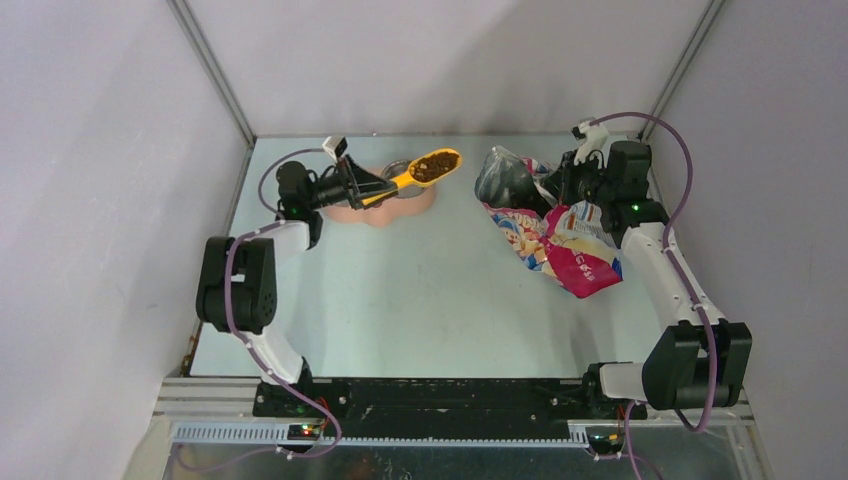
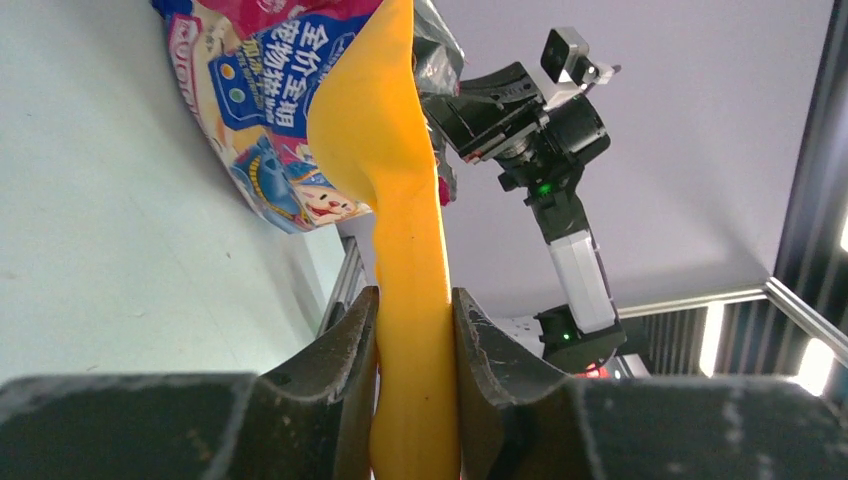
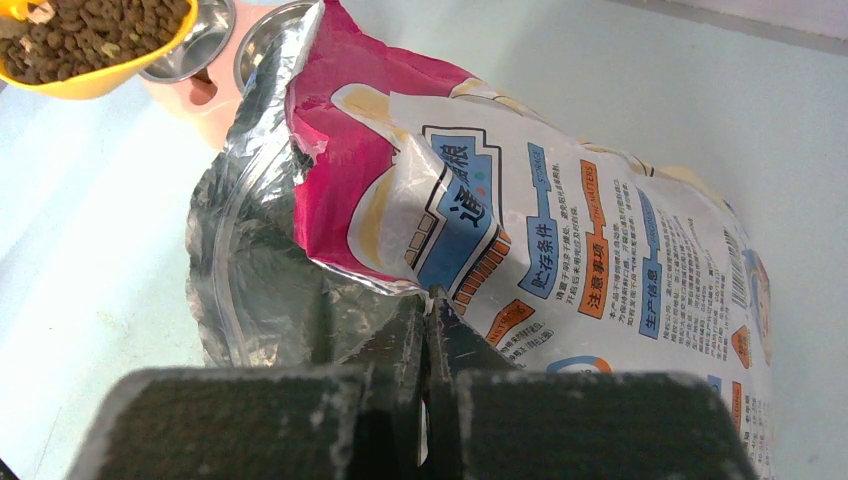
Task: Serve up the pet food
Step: Pour the pet food into the pet food bowl.
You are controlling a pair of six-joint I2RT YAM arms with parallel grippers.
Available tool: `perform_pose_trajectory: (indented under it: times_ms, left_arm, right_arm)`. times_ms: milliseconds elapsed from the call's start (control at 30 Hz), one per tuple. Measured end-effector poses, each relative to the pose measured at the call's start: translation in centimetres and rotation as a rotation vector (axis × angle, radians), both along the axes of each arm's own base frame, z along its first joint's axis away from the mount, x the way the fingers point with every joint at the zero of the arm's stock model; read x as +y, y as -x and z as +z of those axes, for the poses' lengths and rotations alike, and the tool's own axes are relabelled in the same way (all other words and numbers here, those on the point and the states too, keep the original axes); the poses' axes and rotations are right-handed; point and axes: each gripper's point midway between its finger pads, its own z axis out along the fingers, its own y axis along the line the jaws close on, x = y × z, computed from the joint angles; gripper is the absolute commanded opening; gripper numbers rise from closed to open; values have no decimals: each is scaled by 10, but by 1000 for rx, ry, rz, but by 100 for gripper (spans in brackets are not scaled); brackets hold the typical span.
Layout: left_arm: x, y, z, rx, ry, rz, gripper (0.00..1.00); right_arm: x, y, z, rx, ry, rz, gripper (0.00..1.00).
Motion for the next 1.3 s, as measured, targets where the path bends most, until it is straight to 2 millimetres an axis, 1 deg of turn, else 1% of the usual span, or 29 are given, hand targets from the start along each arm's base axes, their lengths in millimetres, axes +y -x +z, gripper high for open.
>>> perform_pose_trajectory:
  times_ms: [200,300,467,567,833,1300]
  left_arm:
    - [18,-7,-1,-16,-27,52,0]
    - [30,-10,-9,1,-33,82,0]
    - [55,-16,-22,42,-35,150,0]
    - [67,-18,-21,33,-27,180,0]
    - [91,-24,-10,-7,15,235,0]
    - [147,-25,-26,36,65,374,0]
  right_arm:
    - [0,0,0,0,0,0,0]
    - [0,0,0,0,0,0,0]
    - [0,0,0,0,0,-1,0]
    - [0,0,0,0,0,-1,0]
    - [0,0,0,4,-6,-4,0]
    - [0,0,-1,6,-6,-4,0]
